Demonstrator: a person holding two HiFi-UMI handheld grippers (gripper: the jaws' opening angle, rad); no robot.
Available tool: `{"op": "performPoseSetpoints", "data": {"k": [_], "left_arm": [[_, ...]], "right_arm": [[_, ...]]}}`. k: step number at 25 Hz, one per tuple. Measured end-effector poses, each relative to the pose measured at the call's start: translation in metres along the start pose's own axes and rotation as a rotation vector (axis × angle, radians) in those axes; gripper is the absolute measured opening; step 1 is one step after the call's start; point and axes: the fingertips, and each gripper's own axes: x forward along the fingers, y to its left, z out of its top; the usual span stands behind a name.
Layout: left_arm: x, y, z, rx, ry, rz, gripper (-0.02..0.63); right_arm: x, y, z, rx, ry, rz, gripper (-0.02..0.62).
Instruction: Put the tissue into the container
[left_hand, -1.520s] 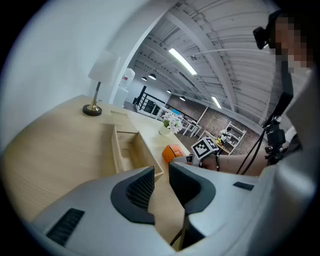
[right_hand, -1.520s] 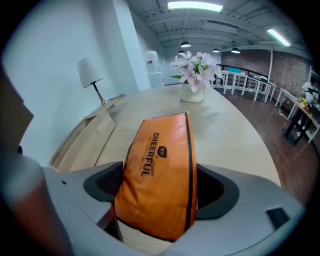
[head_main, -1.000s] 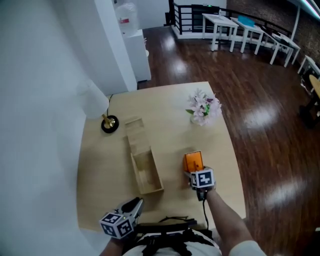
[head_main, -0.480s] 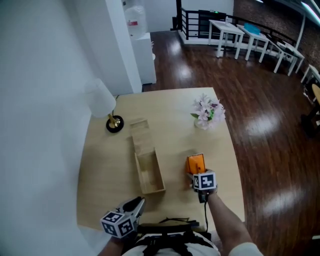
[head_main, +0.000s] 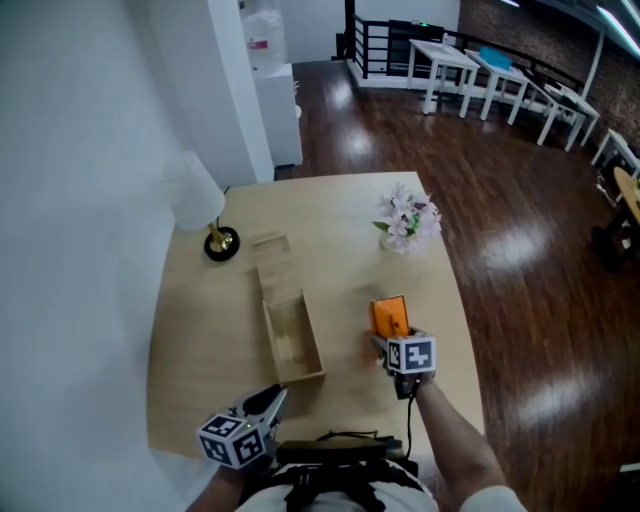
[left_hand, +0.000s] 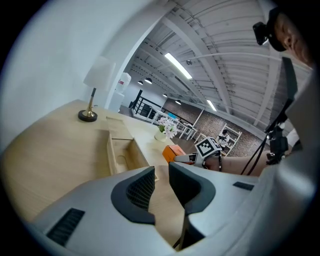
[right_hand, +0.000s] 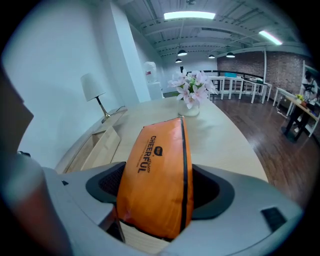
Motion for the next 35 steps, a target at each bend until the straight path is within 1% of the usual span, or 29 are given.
{"op": "performPoseSetpoints", "data": {"k": [11,22,35], "left_arm": [[-0.011,0.006,0.008,0.012,-0.02,-0.027,0.092],[-0.032,0.026,0.012,0.008,-0.039,-0.021,0.092],[-0.051,0.05,0.015,-0.009,-0.053,-0.023,0.092]], "right_arm": [[-0.022,0.027,0.032,0.006,-0.059,0.003,0.403],[-0.027,0.104,0.058,-0.039,-0.103,0.084,0.4],[-0.017,0.179,0.064,-0.078,-0.095,0.148,0.397]]}}
